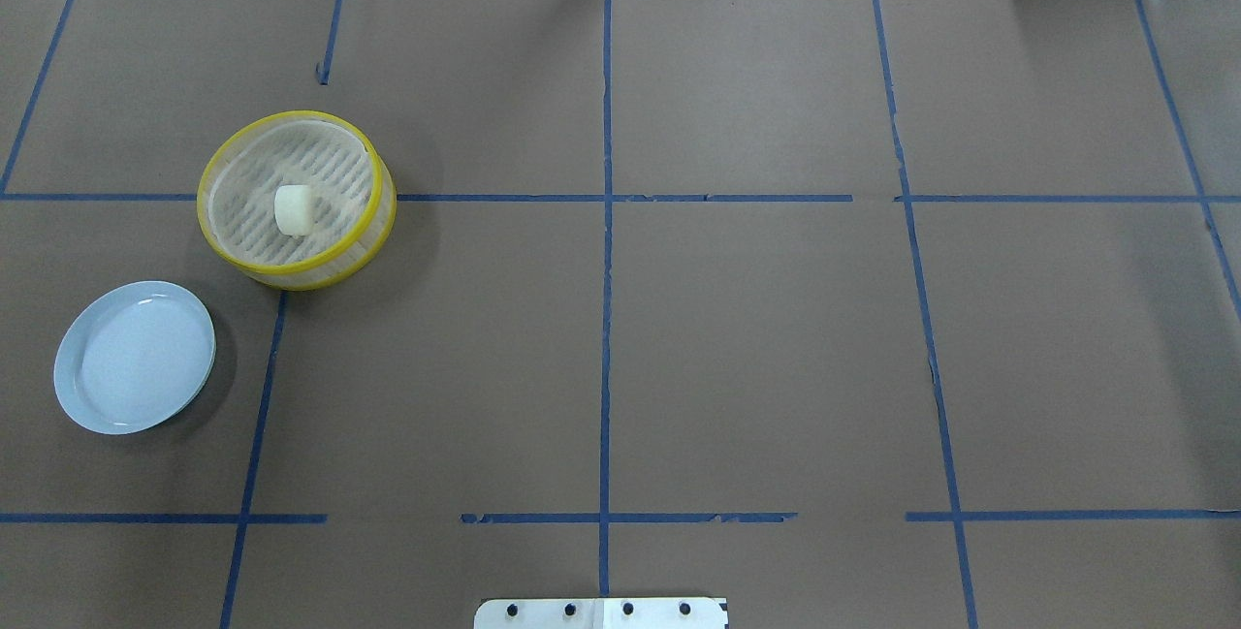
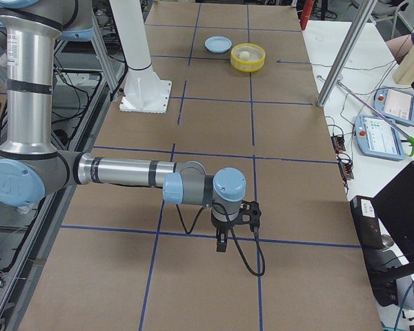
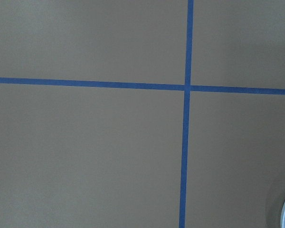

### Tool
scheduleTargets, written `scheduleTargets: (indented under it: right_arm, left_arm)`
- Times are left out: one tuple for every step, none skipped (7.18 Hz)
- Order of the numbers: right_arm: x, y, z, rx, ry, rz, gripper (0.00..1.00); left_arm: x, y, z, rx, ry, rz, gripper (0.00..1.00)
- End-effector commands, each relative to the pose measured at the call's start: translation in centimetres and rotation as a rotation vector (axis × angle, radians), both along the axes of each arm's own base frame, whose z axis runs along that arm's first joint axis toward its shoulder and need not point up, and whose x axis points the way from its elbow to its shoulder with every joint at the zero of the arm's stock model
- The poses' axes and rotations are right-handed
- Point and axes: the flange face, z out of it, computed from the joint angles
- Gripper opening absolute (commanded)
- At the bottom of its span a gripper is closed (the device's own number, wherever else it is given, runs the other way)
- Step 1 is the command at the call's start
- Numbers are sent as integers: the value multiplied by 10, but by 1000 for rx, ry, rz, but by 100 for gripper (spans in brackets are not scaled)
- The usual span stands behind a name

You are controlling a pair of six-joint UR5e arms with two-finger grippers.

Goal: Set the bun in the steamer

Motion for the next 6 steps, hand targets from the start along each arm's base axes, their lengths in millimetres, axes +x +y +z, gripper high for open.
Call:
scheduleTargets:
  right_arm:
    - [0, 0, 0, 0, 0, 0, 100]
    - [0, 0, 0, 0, 0, 0, 100]
    - [0, 0, 0, 0, 0, 0, 100]
    - [0, 0, 0, 0, 0, 0, 100]
    - [0, 0, 0, 0, 0, 0, 100]
    - [0, 0, 0, 0, 0, 0, 100]
  left_arm:
    - [0, -4, -7, 3, 0, 2, 100]
    - [1, -6, -9, 10, 6, 2, 100]
    - [0, -13, -17, 25, 7, 2, 100]
    - [0, -16, -20, 31, 6, 2, 100]
    - [0, -17, -22, 34, 6, 2, 100]
    - [0, -22, -28, 47, 5, 2, 100]
